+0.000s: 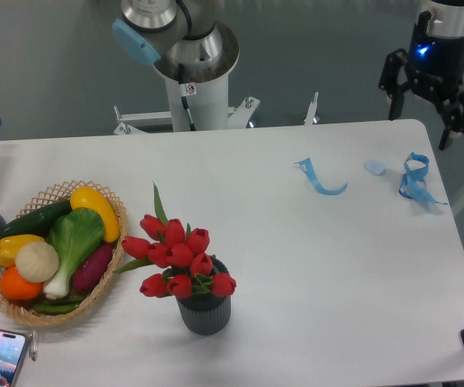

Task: Pick up the flowers from the vase
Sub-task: 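Move the open gripper from the ribbons toward the red tulip vase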

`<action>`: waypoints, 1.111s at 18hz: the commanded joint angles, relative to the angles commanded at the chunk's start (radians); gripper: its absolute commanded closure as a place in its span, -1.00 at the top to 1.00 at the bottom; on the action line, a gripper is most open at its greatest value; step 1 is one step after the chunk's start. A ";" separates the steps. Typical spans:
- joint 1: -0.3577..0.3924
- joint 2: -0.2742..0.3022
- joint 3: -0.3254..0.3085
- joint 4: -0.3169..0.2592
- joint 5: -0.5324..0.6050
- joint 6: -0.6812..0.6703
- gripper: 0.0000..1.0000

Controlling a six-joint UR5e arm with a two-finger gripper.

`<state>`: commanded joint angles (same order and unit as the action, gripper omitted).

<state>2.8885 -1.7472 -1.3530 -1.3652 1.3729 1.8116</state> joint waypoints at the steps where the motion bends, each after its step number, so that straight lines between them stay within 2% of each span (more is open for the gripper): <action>1: -0.006 0.000 -0.002 0.005 0.000 0.002 1.00; 6: -0.011 0.009 -0.017 0.021 0.006 -0.005 1.00; 9: -0.011 0.018 -0.050 0.023 0.006 -0.015 1.00; 14: -0.011 0.052 -0.124 0.028 0.000 -0.112 1.00; 17: -0.023 0.063 -0.176 0.034 -0.035 -0.224 1.00; 20: -0.034 0.080 -0.256 0.121 -0.092 -0.288 1.00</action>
<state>2.8548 -1.6675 -1.6088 -1.2444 1.2811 1.5236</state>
